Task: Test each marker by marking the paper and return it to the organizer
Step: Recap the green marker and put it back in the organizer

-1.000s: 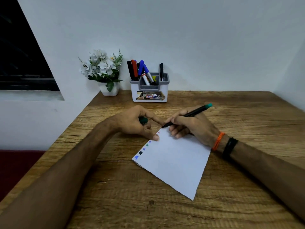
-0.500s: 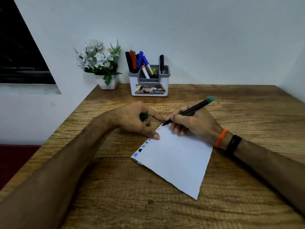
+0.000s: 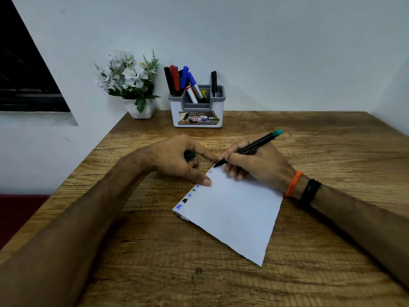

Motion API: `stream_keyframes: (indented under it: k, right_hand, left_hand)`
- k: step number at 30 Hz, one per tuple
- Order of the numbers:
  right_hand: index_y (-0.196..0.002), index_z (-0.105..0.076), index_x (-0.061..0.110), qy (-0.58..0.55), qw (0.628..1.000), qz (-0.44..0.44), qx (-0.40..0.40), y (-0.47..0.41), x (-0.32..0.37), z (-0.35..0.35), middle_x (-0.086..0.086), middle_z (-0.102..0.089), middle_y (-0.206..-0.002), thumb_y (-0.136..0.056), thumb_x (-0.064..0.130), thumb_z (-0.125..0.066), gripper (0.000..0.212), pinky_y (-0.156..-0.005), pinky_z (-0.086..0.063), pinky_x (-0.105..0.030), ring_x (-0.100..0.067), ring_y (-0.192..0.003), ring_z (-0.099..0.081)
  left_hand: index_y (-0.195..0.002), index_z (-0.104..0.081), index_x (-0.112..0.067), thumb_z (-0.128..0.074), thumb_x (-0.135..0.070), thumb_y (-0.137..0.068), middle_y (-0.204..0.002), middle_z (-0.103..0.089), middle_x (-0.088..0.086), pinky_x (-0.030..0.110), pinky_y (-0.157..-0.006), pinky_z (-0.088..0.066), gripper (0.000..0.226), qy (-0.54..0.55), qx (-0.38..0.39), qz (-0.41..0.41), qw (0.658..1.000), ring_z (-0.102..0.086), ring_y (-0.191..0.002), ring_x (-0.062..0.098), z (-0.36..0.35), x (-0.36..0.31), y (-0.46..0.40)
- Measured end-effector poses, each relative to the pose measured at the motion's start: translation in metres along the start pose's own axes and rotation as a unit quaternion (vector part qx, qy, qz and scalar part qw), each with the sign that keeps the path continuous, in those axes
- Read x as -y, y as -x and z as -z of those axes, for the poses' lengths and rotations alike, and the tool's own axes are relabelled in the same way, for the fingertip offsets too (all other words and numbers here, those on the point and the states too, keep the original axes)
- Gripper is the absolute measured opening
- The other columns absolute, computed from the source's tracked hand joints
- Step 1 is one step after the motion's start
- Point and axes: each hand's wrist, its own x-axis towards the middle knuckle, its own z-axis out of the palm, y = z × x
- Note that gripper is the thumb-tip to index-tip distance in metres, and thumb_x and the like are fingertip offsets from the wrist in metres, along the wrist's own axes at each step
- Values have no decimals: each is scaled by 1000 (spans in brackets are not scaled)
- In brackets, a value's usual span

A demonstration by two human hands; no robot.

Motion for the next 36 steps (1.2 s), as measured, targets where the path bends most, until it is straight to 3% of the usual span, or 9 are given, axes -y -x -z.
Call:
stream_keyframes:
  k: [5, 14, 36]
  right_hand:
    - [-86, -75, 0, 24, 1000, 11, 4, 3, 1, 0, -14, -73, -70, -88, -1, -61, 15, -49, -51, -23, -15, -54, -67]
    - [-84, -76, 1, 18, 1000, 3, -5, 2, 1, -2, -13, -73, -68, -87, -1, -62, 14, -50, -52, -24, -17, -55, -67]
    - [-84, -76, 0, 25, 1000, 3, -16, 3, 3, -2, -13, -72, -66, -85, -2, -61, 15, -48, -50, -22, -13, -51, -65]
  left_hand:
    - [-115, -64, -45, -81, -48, -61, -60, -50, -6, 27, -68, -41, 56, -3, -1, 4, 1000, -47, -59, 12, 0, -2, 1]
    - [-115, -63, -49, -80, -56, -57, -60, -49, -8, 32, -70, -42, 60, -7, 0, 10, 1000, -47, -61, 14, 1, -1, 0]
    - [-116, -64, -45, -80, -54, -58, -58, -49, -9, 28, -67, -41, 62, -12, -6, 4, 1000, -47, -58, 10, 1, -2, 1]
